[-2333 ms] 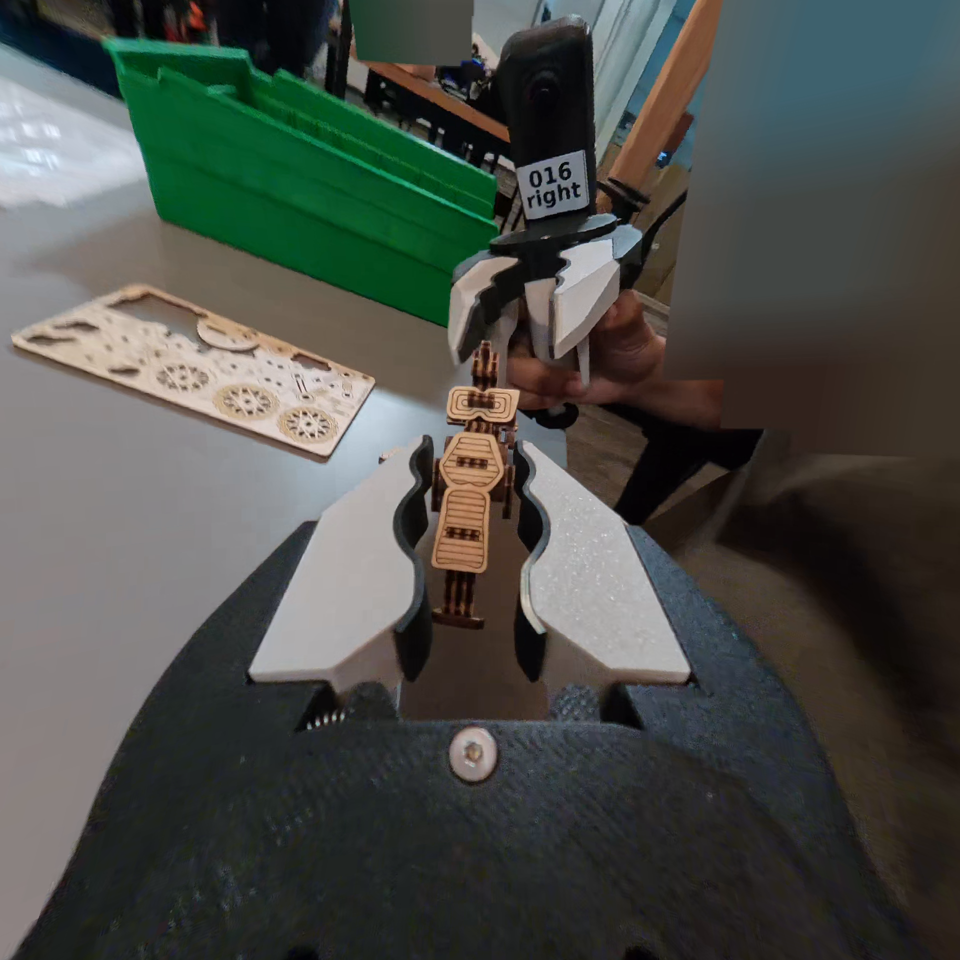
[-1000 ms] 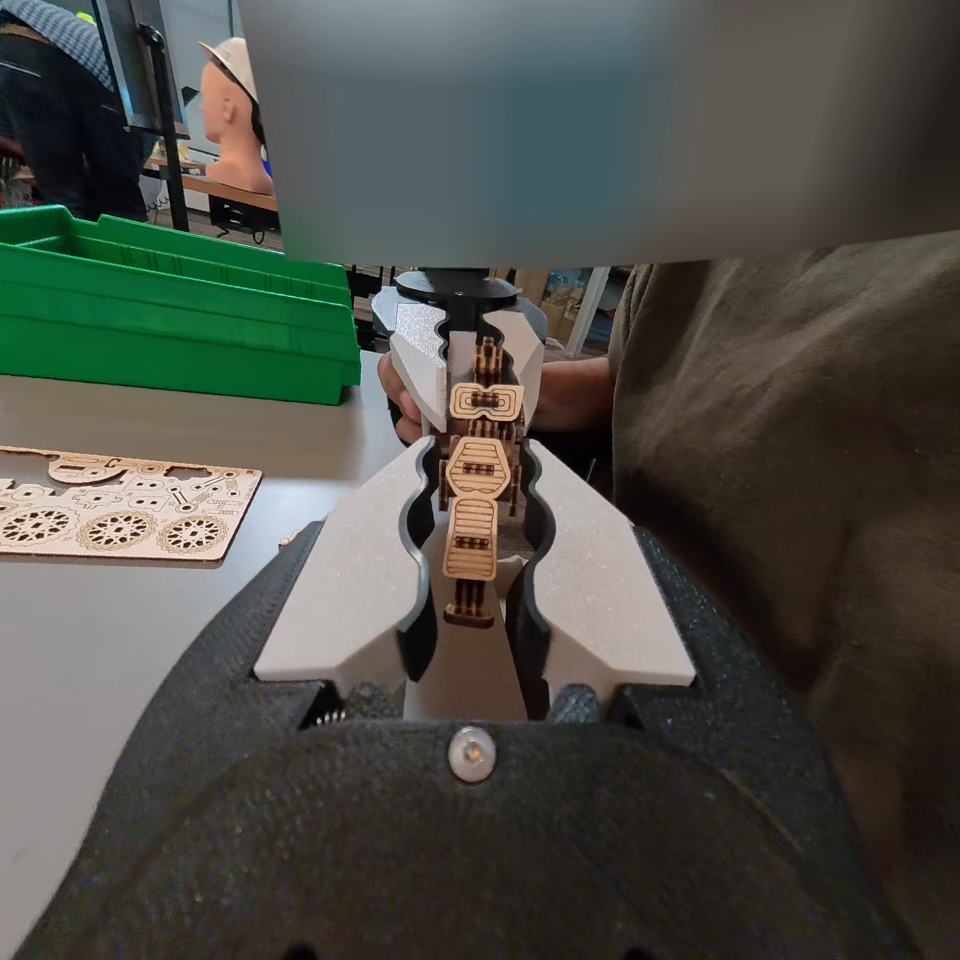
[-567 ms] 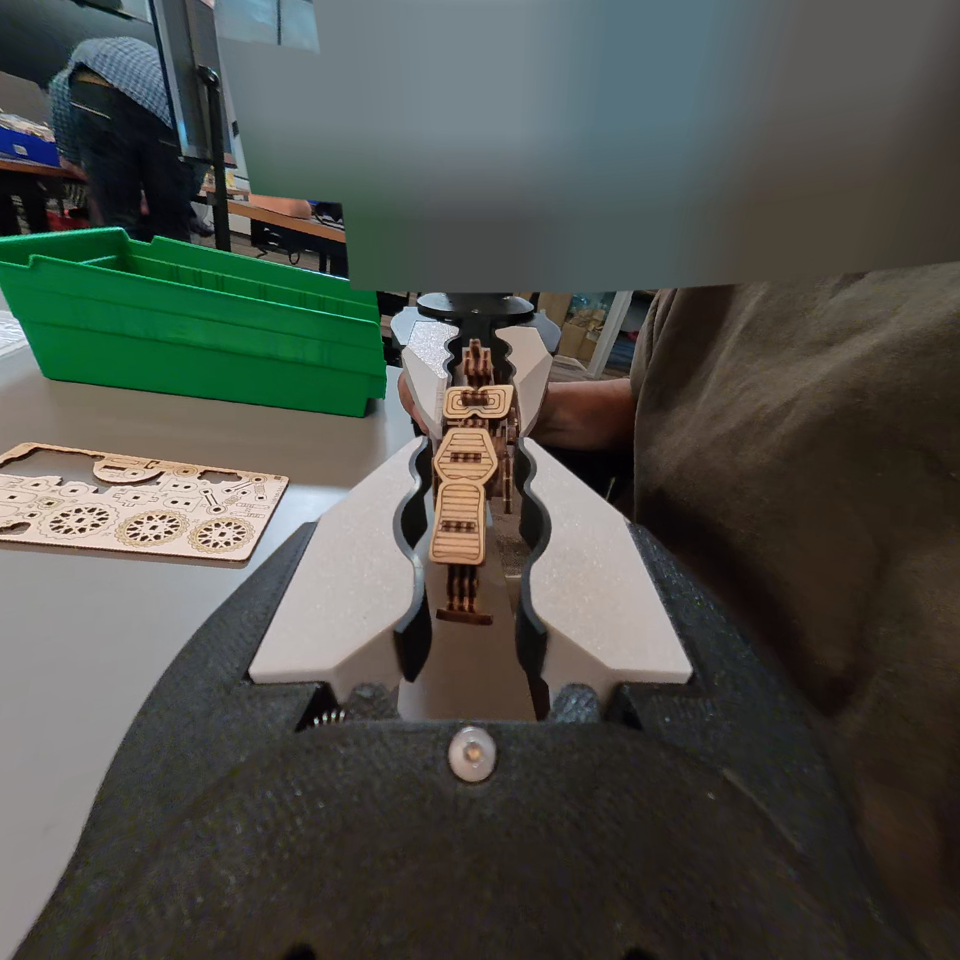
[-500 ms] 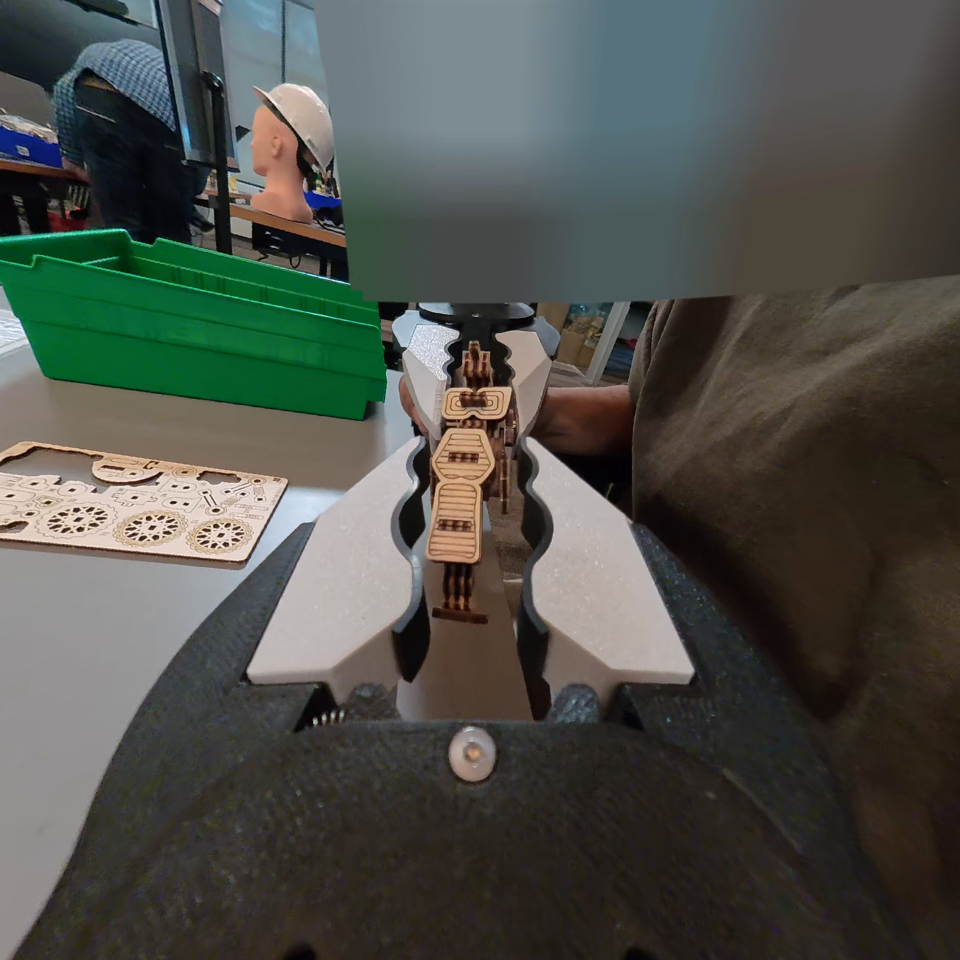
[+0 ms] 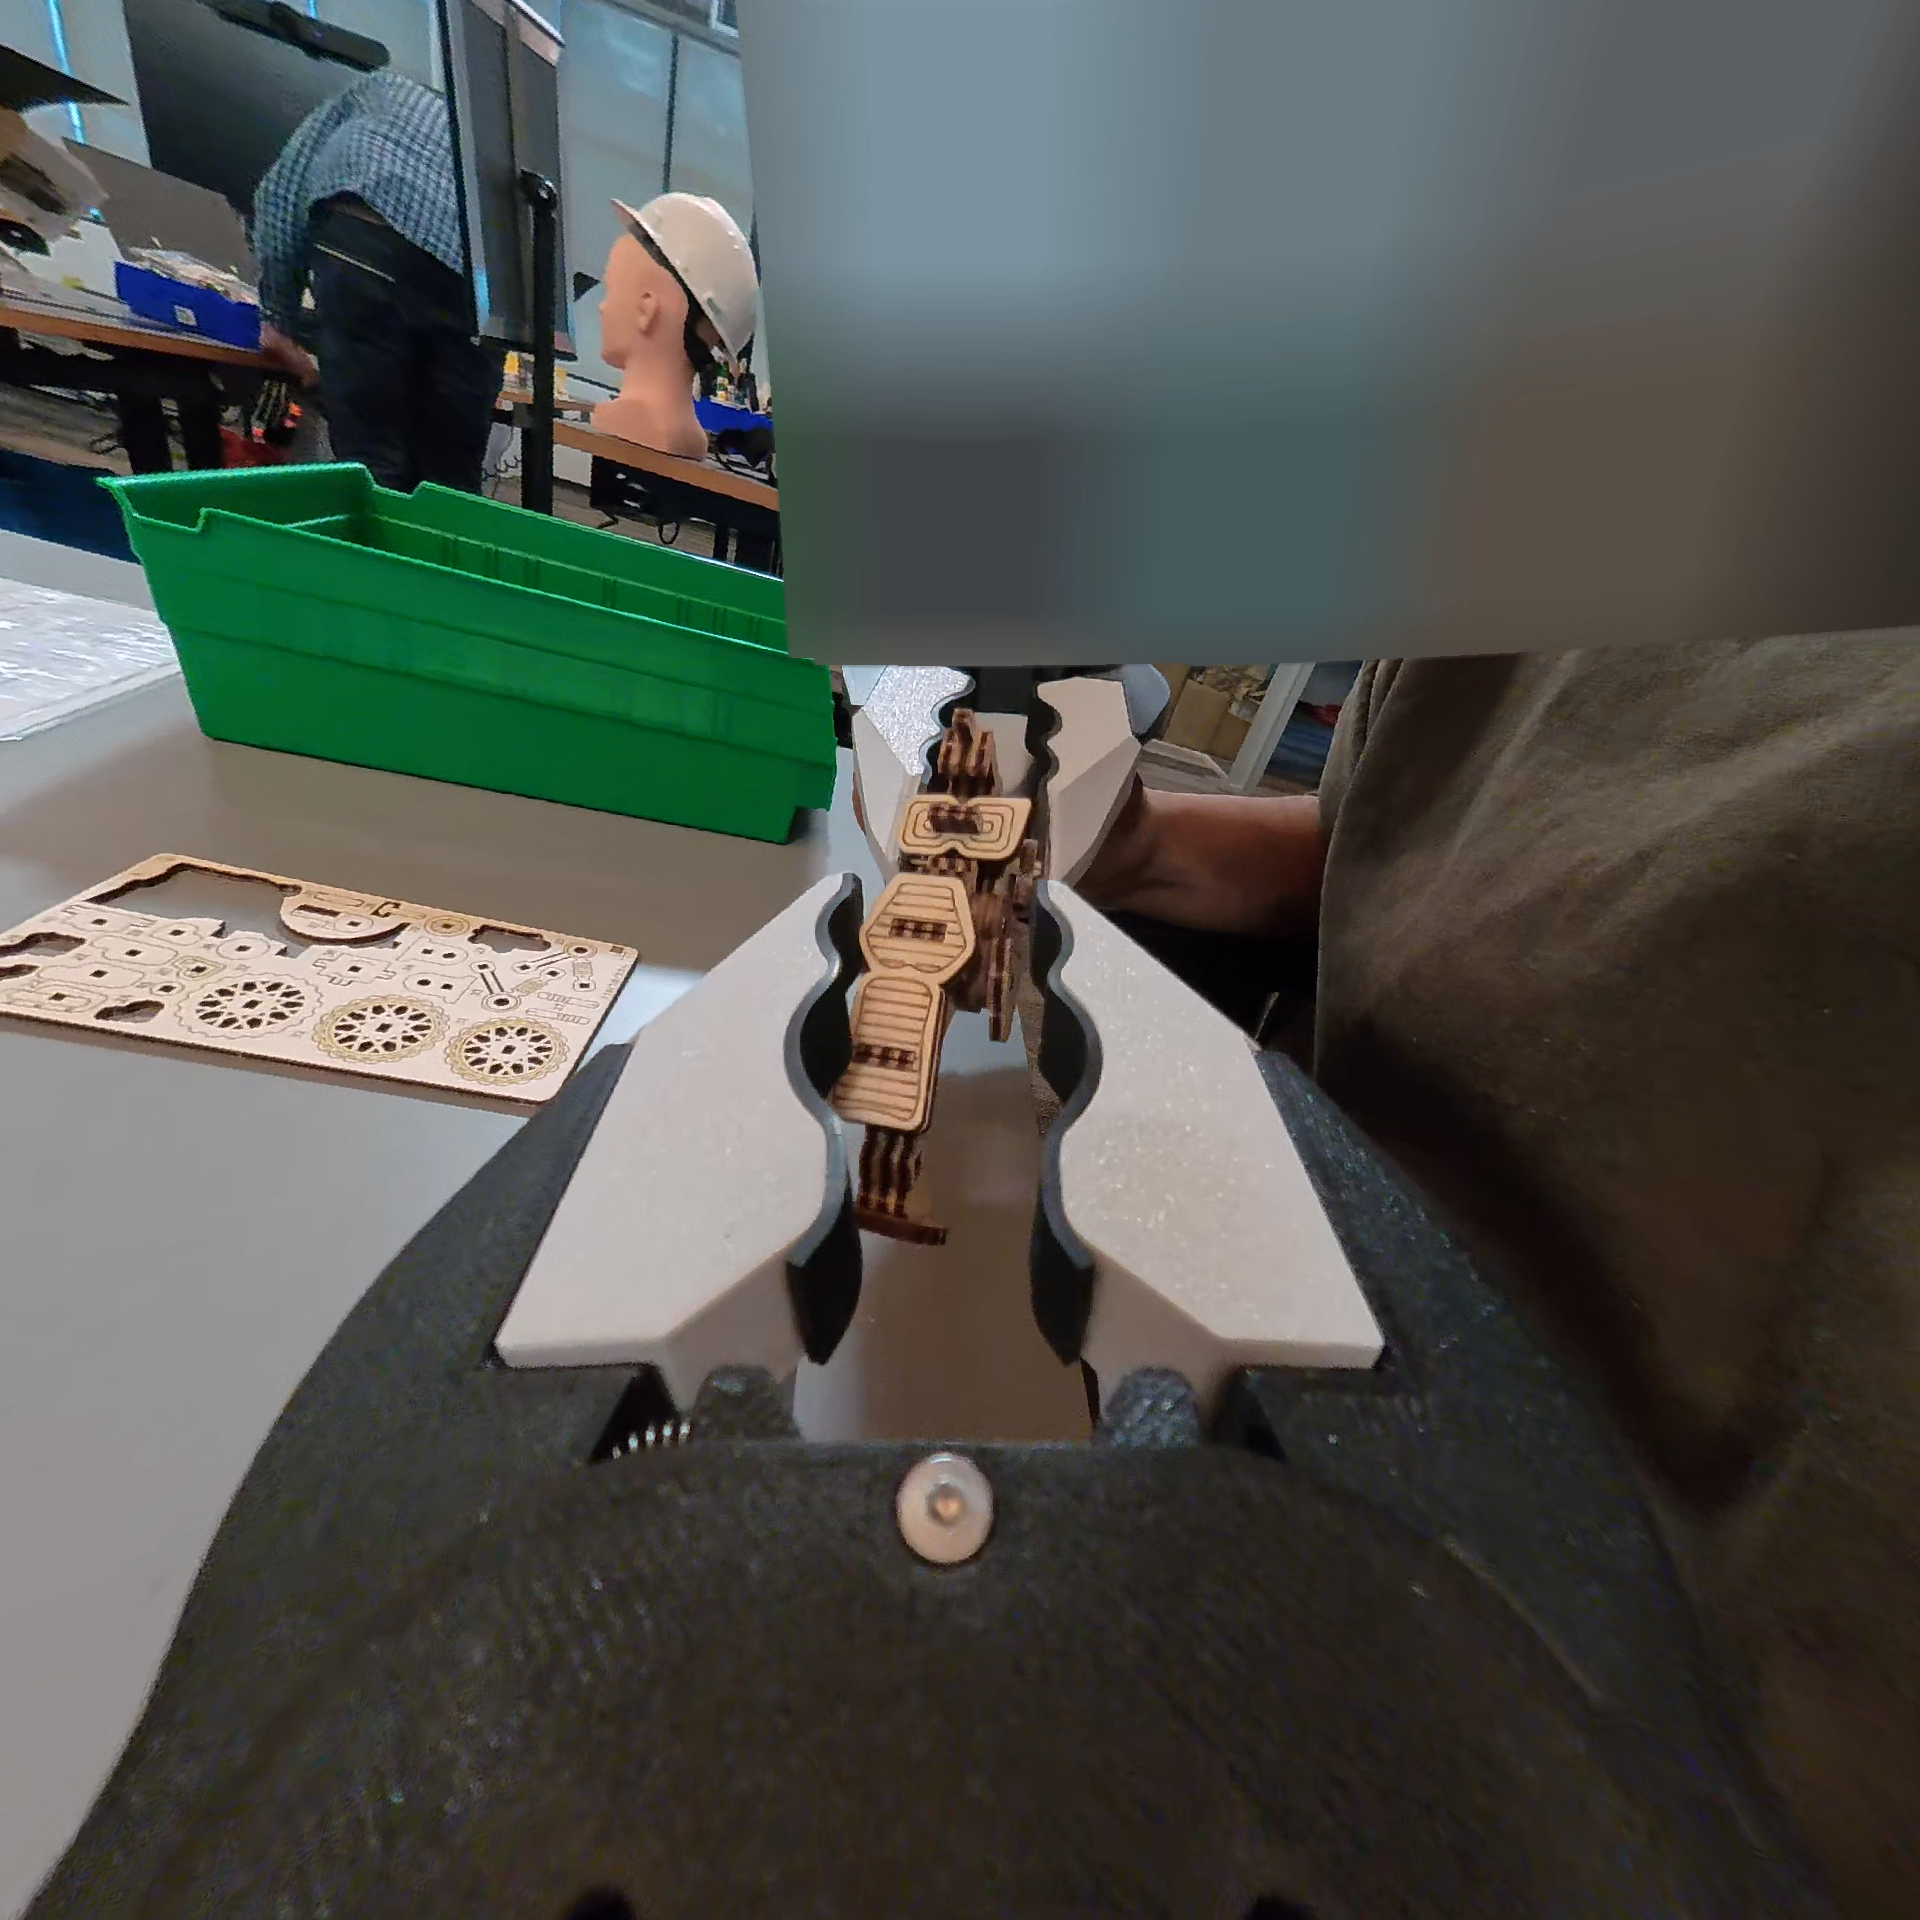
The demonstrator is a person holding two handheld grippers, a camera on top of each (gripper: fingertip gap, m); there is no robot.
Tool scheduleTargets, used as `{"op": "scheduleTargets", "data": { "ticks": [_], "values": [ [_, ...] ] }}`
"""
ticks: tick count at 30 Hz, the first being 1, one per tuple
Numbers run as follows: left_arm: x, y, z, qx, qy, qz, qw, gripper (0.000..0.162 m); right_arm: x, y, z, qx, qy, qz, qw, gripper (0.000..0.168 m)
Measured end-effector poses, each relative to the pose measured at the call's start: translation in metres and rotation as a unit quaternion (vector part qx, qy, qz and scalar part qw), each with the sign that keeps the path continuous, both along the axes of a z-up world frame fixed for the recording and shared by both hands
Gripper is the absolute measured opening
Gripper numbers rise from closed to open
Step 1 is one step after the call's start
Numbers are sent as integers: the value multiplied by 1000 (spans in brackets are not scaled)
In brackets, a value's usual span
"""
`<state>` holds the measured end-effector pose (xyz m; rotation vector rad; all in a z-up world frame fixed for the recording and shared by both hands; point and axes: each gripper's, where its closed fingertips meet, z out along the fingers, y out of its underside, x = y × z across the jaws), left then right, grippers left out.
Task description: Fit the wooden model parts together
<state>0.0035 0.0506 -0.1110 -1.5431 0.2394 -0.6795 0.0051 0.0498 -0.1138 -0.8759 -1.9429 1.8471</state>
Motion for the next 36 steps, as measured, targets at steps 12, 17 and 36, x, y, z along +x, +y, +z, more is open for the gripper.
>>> {"op": "scheduleTargets", "data": {
  "ticks": [12, 17, 36],
  "values": [
    [-5, 4, -2, -19, -15, 8, 1000, 25, -2, 1, -6, 26, -2, -12, 1000, 23],
    [-5, 4, -3, -20, -16, 9, 1000, 26, -2, 2, -5, 18, -2, -11, 1000, 23],
    [9, -6, 3, 22, 15, -30, 999, 24, 7, -7, 4, 5, 23, 21, 1000, 23]
  ]
}}
